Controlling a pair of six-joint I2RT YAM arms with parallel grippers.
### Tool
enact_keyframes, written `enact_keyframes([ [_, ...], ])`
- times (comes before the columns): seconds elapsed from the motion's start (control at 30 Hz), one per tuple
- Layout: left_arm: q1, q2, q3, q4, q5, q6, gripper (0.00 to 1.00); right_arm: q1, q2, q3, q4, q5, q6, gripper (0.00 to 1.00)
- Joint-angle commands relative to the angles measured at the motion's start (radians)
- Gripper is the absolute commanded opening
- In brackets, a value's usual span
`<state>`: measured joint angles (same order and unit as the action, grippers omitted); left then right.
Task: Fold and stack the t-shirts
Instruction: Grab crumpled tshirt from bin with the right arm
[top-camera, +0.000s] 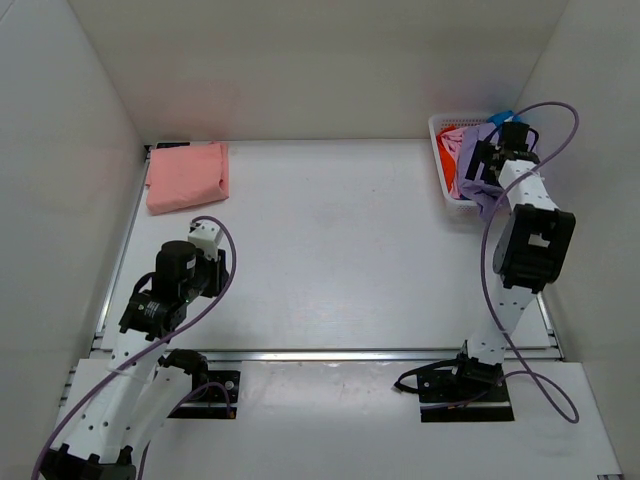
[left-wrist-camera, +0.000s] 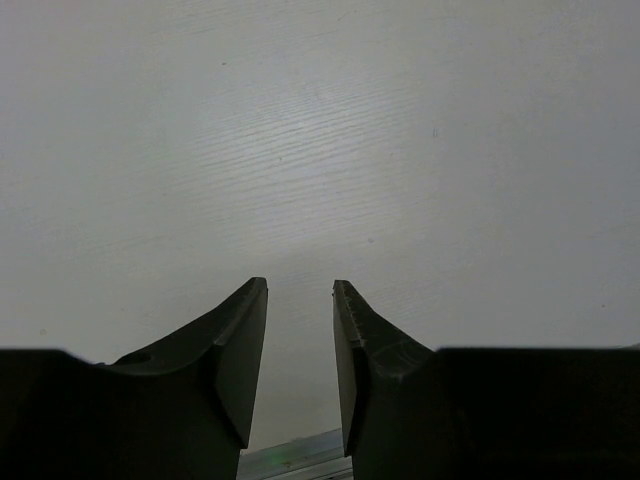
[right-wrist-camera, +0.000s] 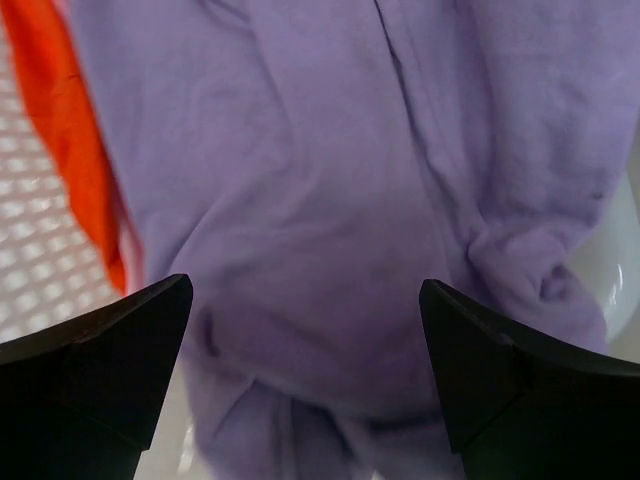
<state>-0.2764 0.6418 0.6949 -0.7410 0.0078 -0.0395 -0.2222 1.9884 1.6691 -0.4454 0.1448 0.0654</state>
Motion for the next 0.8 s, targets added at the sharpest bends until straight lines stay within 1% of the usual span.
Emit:
enact_keyframes([
  [0.0, 0.005, -0.004, 0.005, 0.005, -0.006, 0.001, 0.45, 0.012, 0.107, 0.142, -0.078, 0.055, -0.021, 0.95],
  [0.03, 0.005, -0.002, 0.005, 0.002, -0.006, -0.002, 0.45, 0.024, 0.134, 0.153, -0.108, 0.068, -0.019, 0.95],
  [0.17, 0.014, -0.001, 0.002, 0.003, -0.005, -0.013, 0.45, 0.026, 0.207, 0.294, -0.205, 0.049, -0.033, 0.83],
  [0.2, 0.011, -0.002, 0.002, 0.0, -0.029, -0.013, 0.45, 0.027, 0.236, 0.346, -0.235, 0.032, -0.029, 0.74],
  [0.23, 0.017, -0.004, 0.006, 0.002, -0.031, -0.013, 0.45, 0.015, 0.262, 0.398, -0.277, 0.0, -0.027, 0.53],
  [0.27, 0.013, -0.005, 0.005, 0.003, -0.031, -0.017, 0.44, 0.012, 0.279, 0.459, -0.323, -0.034, -0.021, 0.4],
  [0.3, 0.014, -0.01, 0.003, 0.003, -0.037, -0.017, 0.44, 0.003, 0.305, 0.539, -0.34, -0.045, -0.018, 0.15],
  [0.33, 0.016, -0.011, 0.005, 0.0, -0.04, -0.016, 0.44, 0.001, 0.323, 0.57, -0.386, -0.045, -0.004, 0.05],
  [0.37, 0.019, -0.013, 0.002, 0.0, -0.04, -0.019, 0.43, 0.001, 0.329, 0.621, -0.421, -0.039, 0.0, 0.0],
  [0.4, 0.019, -0.014, 0.003, -0.001, -0.042, -0.019, 0.42, 0.003, 0.319, 0.633, -0.423, -0.039, -0.001, 0.0],
  [0.47, 0.017, -0.013, 0.002, 0.0, -0.037, -0.017, 0.42, 0.014, 0.277, 0.598, -0.398, -0.033, -0.007, 0.0],
  [0.57, 0.017, -0.014, 0.003, 0.003, -0.043, -0.019, 0.38, 0.038, 0.185, 0.586, -0.38, -0.005, -0.026, 0.0],
  [0.67, 0.017, -0.013, 0.0, 0.002, -0.04, -0.011, 0.33, 0.056, 0.071, 0.578, -0.36, 0.005, -0.022, 0.0],
  [0.7, 0.017, -0.019, 0.002, 0.002, -0.039, -0.013, 0.29, 0.061, 0.052, 0.575, -0.351, 0.001, -0.015, 0.0],
  [0.73, 0.019, -0.019, -0.001, 0.002, -0.038, -0.013, 0.27, 0.067, -0.009, 0.543, -0.337, -0.002, -0.012, 0.0],
  [0.77, 0.014, -0.019, -0.003, 0.0, -0.038, -0.014, 0.25, 0.084, -0.102, 0.506, -0.281, 0.004, -0.018, 0.0],
])
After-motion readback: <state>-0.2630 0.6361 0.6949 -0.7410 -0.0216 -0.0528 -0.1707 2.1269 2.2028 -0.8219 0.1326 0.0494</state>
